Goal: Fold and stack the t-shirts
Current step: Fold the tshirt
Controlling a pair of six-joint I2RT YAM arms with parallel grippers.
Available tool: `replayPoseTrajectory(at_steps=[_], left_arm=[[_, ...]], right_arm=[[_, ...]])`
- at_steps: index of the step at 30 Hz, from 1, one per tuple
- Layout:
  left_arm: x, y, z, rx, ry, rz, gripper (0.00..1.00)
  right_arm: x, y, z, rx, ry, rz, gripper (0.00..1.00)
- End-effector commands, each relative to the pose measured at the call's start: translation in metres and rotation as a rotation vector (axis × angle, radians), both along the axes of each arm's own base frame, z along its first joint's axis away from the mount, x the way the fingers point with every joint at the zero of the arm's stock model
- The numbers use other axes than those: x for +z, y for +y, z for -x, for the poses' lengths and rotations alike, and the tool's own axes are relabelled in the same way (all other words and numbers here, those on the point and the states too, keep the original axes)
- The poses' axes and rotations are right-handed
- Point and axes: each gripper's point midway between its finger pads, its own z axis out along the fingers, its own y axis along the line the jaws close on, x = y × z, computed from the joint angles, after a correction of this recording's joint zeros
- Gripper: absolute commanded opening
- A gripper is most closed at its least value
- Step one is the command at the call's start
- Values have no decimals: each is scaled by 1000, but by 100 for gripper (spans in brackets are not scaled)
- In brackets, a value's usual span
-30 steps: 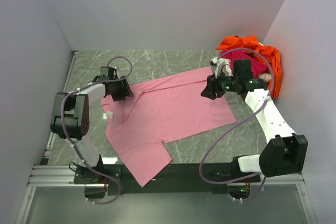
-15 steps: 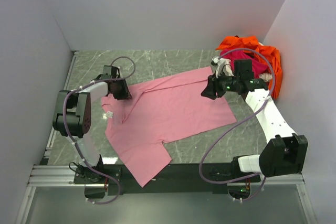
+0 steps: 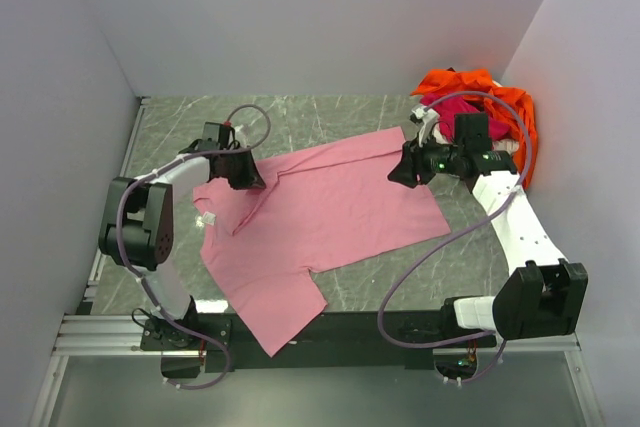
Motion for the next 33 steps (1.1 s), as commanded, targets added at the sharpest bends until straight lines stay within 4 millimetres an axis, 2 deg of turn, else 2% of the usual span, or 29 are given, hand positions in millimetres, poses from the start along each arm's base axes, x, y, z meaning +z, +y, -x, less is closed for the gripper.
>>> replayPoseTrajectory(at_steps=[1,4,5,8,11,15,17,18,19,21,22,23,24,25,26,27,28,29,30,31,32,33], left_arm=[[25,-30,14,-127,-28,91,8],[26,-41,21,-179,-18,80,21],[26,-44,24,-195,-13,73,33],[30,-51,32,-240,-8,32,42],[45,-46,30,-237,-70,-60,45],[92,-39,29,-225,-258,-106,46],[100,-30,28,-192,-311,-137,45],[111,-26,29,-177,-355,-147,45],[107,-19,31,-155,-358,-170,44],[118,-10,31,-110,-399,-191,38],[114,-6,33,-93,-396,-198,35],[120,-4,32,-74,-429,-193,25],[136,-1,34,-41,-480,-180,19],[133,6,38,-15,-488,-176,7],[139,10,40,12,-518,-165,4],[163,15,41,65,-593,-117,4],[158,28,43,120,-586,-114,7],[170,33,49,169,-611,-70,13],[172,38,50,193,-622,-58,15],[169,42,55,187,-612,-39,21],[172,44,59,178,-623,-35,29],[166,45,65,168,-592,-42,32]], right_arm=[[9,-3,4,4,-36,-16,48],[8,-4,4,0,-34,-15,48],[8,-4,4,1,-32,-15,48],[7,-6,3,-4,-33,-13,48],[5,-8,3,-9,-29,-12,48],[3,-8,2,-10,-21,-11,48],[2,-8,1,-11,-18,-9,48],[1,-8,2,-9,-16,-10,48],[0,-8,2,-7,-13,-7,48],[-3,-8,4,19,-20,2,48],[-5,-6,10,45,-11,0,48],[-6,-6,12,86,-43,17,49],[-9,-5,16,116,-53,22,49],[-9,-1,25,194,-91,22,50],[-10,2,30,236,-112,18,50],[-12,4,37,277,-132,16,50],[-19,11,54,342,-114,3,50],[-18,18,65,449,-211,10,50],[-25,24,78,516,-222,6,50],[-30,29,91,574,-230,10,52],[-33,43,102,653,-266,29,54],[-44,49,112,692,-261,42,54]])
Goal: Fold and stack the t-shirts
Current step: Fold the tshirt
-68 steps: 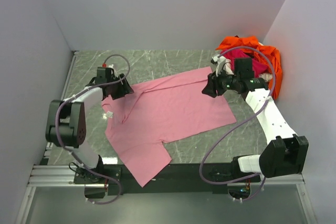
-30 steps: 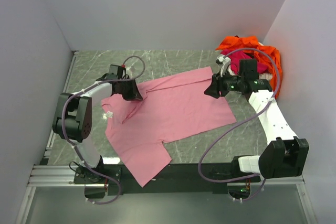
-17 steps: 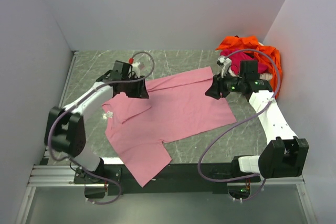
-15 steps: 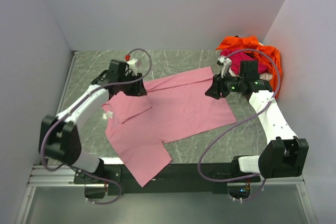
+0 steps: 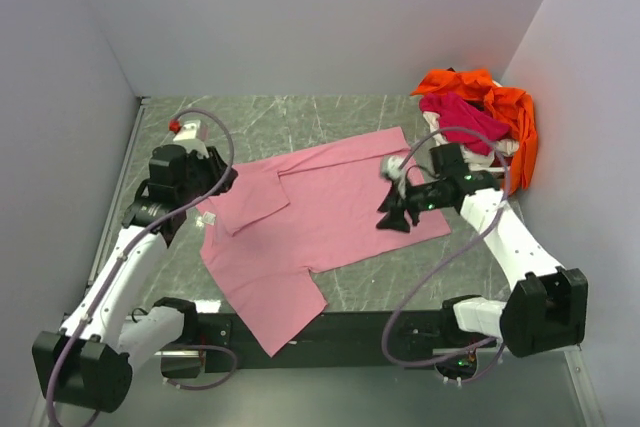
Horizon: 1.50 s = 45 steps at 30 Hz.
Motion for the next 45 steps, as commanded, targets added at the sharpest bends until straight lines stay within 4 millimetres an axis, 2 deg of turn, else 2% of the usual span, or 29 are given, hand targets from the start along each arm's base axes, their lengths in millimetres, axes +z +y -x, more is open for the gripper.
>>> replayPoseTrajectory(at_steps=[1,3,5,7,8,9,10,11,12,13,14,15,17,18,22,23,29,32,33,35,36,37,38,39,40,41,42,43,45], left_arm=[[20,0,2,-1,-54,61,36],[13,4,7,13,-28,49,39],[-1,23,3,140,13,28,49],[-8,42,-10,223,22,43,50],[-23,41,-17,227,80,85,48],[-26,54,-27,260,98,119,42],[-30,56,-36,264,117,146,26],[-55,53,-49,263,196,158,18],[-52,62,-65,283,202,172,10],[-62,63,-74,288,242,165,1],[-95,65,-81,302,346,140,1],[-93,68,-96,318,344,131,1],[-121,73,-106,342,414,101,1],[-121,76,-113,351,422,90,1],[-148,88,-121,397,491,21,1],[-164,90,-119,400,529,2,0],[-201,103,-123,437,614,-77,1],[-209,106,-132,440,635,-87,0],[-206,107,-141,442,624,-85,1],[-214,108,-144,446,648,-86,1],[-211,110,-152,449,634,-82,0],[-210,110,-156,450,629,-80,0],[-216,110,-156,454,645,-80,0],[-211,111,-163,454,631,-78,0],[-215,112,-164,457,639,-78,0],[-216,112,-166,454,641,-76,0],[-213,113,-171,456,634,-72,0],[-212,113,-173,454,631,-69,0],[-212,115,-177,451,633,-70,1]], right_arm=[[-1,33,42,290,-179,-16,55],[-15,52,58,372,-193,32,56],[-14,69,55,366,-209,37,56],[-9,78,28,269,-232,60,55],[-7,79,21,199,-180,67,53],[1,77,0,113,-204,107,51],[0,78,-15,53,-186,124,49],[1,76,-22,-22,-141,135,45],[6,74,-31,-56,-140,139,42],[3,72,-34,-73,-122,144,39],[3,71,-35,-93,-109,138,36],[0,70,-35,-103,-98,141,35],[2,63,-39,-141,-94,140,30],[3,60,-42,-156,-91,136,30],[5,43,-55,-217,-58,123,29],[4,36,-60,-246,-44,128,29],[-6,12,-83,-366,-7,167,31],[-14,-4,-106,-449,7,232,31],[-5,-9,-120,-477,-15,236,31],[-22,-16,-140,-498,25,294,31],[-7,-17,-161,-515,-15,294,30],[-33,-24,-173,-522,30,371,27],[-22,-25,-194,-540,-7,379,25],[-28,-27,-206,-552,-9,409,24],[-56,-34,-216,-558,33,483,22],[-64,-37,-225,-568,33,515,20],[-53,-39,-245,-591,-9,520,20],[-76,-43,-253,-590,19,564,19],[-72,-51,-276,-636,-33,607,18]])
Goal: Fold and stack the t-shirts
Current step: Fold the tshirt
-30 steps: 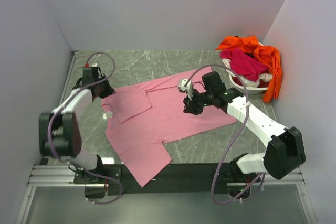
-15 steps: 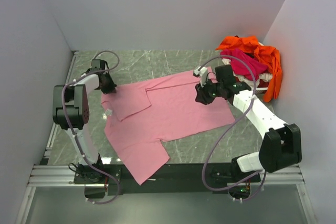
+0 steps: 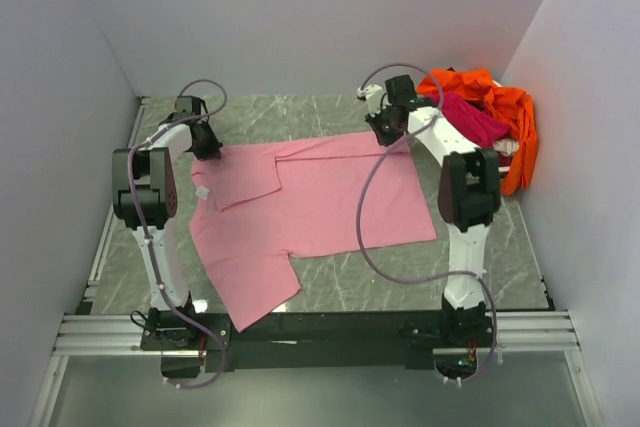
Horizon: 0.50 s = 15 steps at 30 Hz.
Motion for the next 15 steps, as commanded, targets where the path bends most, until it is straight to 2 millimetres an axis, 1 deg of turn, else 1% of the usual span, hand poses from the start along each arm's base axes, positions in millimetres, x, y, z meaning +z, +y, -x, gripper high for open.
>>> replayPoseTrajectory(at_steps=[1,2,3,4,5,6,7,8,9,10,11,12,13,14,15], left_arm=[[-28,14,13,12,105,-40,0],[-28,15,10,11,103,-42,0],[-27,16,9,11,102,-43,0],[-27,16,8,5,100,-37,0],[-25,16,6,5,95,-34,0],[-24,16,5,6,92,-32,0],[-24,17,5,6,90,-28,0],[-22,14,2,4,85,-18,1],[-21,14,1,2,82,-18,0],[-22,13,0,3,83,-14,0],[-20,13,-2,3,79,-10,0],[-19,13,-3,0,75,-9,0],[-19,11,-4,-1,77,-7,0],[-16,12,-7,-1,71,-4,0],[-15,13,-8,1,69,-3,0]], right_arm=[[-22,-31,-21,-57,21,174,17],[-15,-35,-34,-73,-8,200,17],[-21,-37,-36,-74,4,216,16],[-38,-40,-34,-60,49,240,16],[-37,-40,-38,-60,44,247,15],[-48,-43,-38,-60,64,271,15],[-51,-44,-39,-52,69,286,15],[-51,-44,-43,-51,63,291,15],[-61,-45,-43,-44,82,298,15],[-62,-45,-41,-41,100,299,14],[-56,-45,-49,-42,82,299,14],[-64,-47,-46,-39,108,319,13],[-64,-47,-48,-37,111,327,12],[-56,-45,-54,-36,90,330,12],[-63,-47,-53,-29,111,348,12]])
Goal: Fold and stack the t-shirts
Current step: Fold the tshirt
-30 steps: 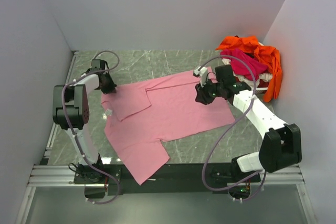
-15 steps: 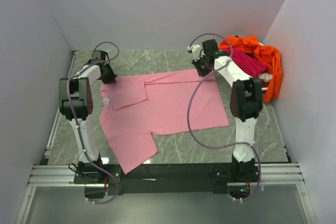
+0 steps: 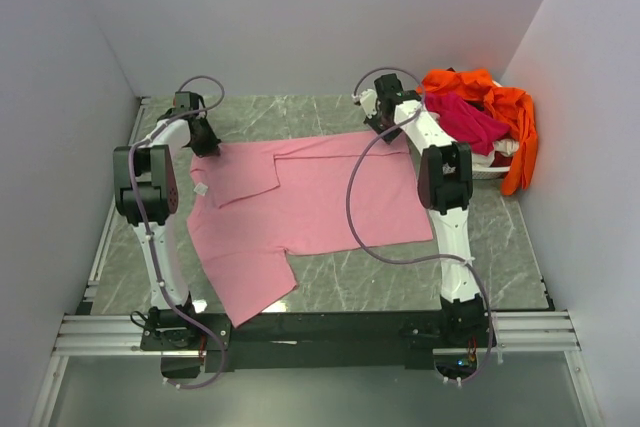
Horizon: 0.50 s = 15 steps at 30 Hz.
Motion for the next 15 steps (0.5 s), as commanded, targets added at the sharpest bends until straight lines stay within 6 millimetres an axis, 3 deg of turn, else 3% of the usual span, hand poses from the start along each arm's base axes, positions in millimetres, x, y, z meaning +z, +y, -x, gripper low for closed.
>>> replayPoseTrajectory(at_steps=[1,11,15], left_arm=[[-18,8,4,-4,63,-19,1],[-14,7,-19,-8,51,8,1],[-8,7,-28,-10,29,13,1]], right_arm=[[1,-14,-1,15,27,88,11],[-22,-38,-24,67,10,267,12],[-17,-43,-42,81,-45,309,12]])
